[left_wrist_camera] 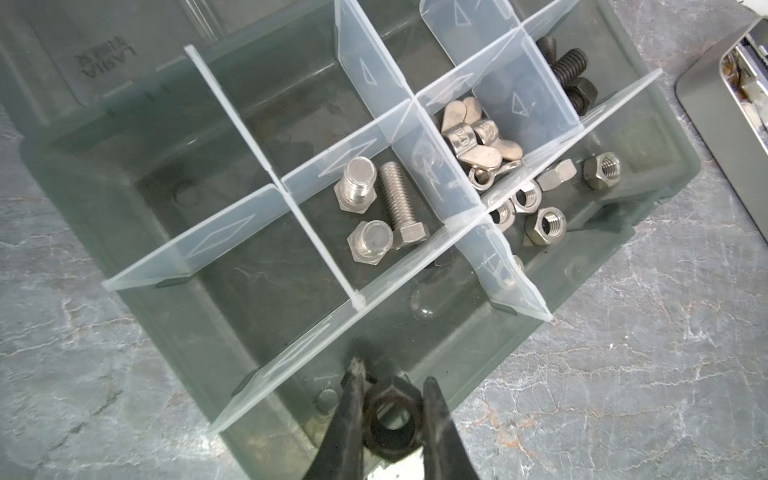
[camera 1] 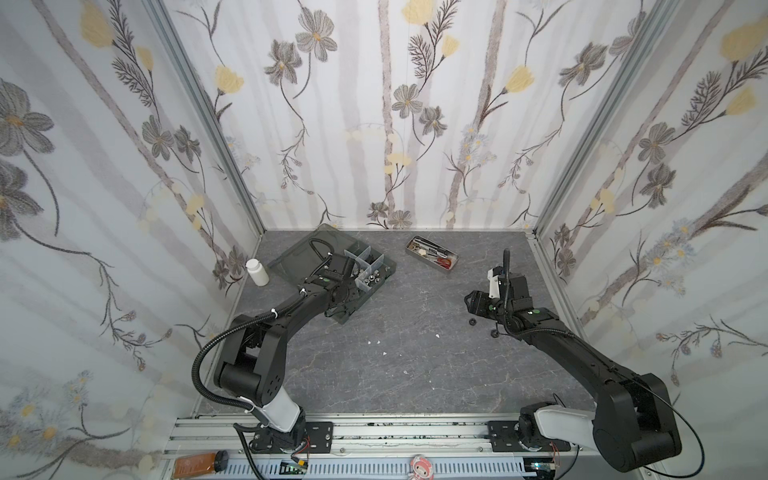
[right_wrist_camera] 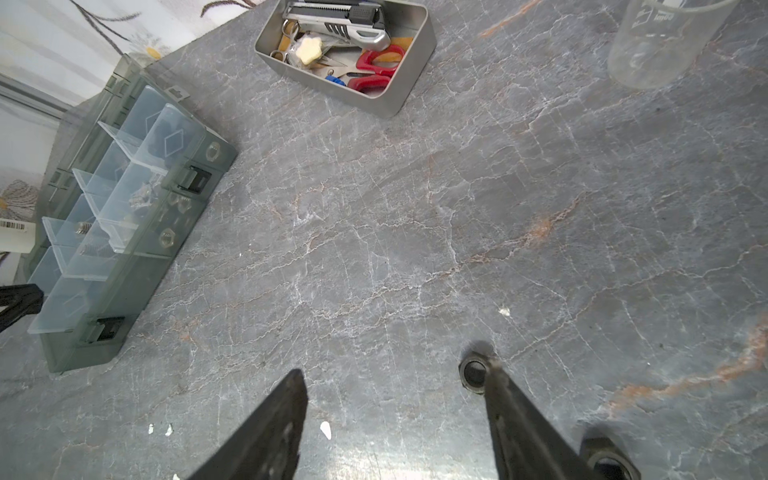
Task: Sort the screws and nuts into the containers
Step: 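Carry the black nut with the left gripper into the organizer and release, then withdraw the left gripper while the right gripper lowers and closes on a black nut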
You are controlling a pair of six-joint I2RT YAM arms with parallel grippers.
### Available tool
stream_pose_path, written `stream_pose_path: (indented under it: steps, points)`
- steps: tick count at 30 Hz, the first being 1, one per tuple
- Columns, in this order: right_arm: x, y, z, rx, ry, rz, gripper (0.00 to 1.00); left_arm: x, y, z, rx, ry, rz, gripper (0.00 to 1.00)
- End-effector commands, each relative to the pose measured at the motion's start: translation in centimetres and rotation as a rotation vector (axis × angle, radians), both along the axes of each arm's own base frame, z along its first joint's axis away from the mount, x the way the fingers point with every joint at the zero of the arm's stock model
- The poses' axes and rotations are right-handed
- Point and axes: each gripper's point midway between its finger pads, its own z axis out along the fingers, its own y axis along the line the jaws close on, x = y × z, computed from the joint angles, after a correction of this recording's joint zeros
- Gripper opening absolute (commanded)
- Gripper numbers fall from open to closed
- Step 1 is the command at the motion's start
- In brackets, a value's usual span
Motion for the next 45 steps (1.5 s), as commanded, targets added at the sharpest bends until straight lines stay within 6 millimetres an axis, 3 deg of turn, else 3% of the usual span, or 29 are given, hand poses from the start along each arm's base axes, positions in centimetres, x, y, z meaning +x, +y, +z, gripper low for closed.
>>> stream_pose_path:
  steps: [1,8,12,13,16,22,29,37,45]
  points:
    - [-0.1,-0.4,-0.1,-0.025,-0.009,-0.004,0.69,1.6,-0.7,0.2,-0.026,-0.036,0.000,0.17]
    - [-0.1,-0.4,-0.9,-0.054,0.013,0.005,0.66,2.5,-0.5,-1.9,0.001,0.001,0.014,0.23]
    - [-0.3,-0.4,-2.0,-0.107,0.053,0.010,0.65,2.9,-0.6,-1.3,-0.005,-0.015,0.017,0.43]
    - [0.2,-0.3,-1.5,-0.116,0.043,0.011,0.64,3.0,-0.6,-0.8,-0.010,-0.027,0.018,0.50]
    - [0.3,0.0,-2.4,-0.160,0.074,0.016,0.61,3.1,-0.7,1.1,-0.027,-0.066,0.017,0.64]
    - [0.2,0.2,-3.7,-0.248,0.126,0.021,0.55,2.4,-0.9,6.3,-0.084,-0.170,-0.003,0.77]
    - [-0.5,-0.7,-5.7,-0.314,0.198,0.005,0.56,-0.5,-0.8,10.9,-0.131,-0.269,-0.059,0.89]
    - [-1.0,-1.1,-7.8,-0.335,0.257,-0.005,0.56,-2.5,-0.3,13.4,-0.131,-0.317,-0.096,0.99]
    - [-0.8,-1.2,-8.8,-0.341,0.279,-0.005,0.54,-2.4,-0.4,13.8,-0.130,-0.327,-0.108,1.00]
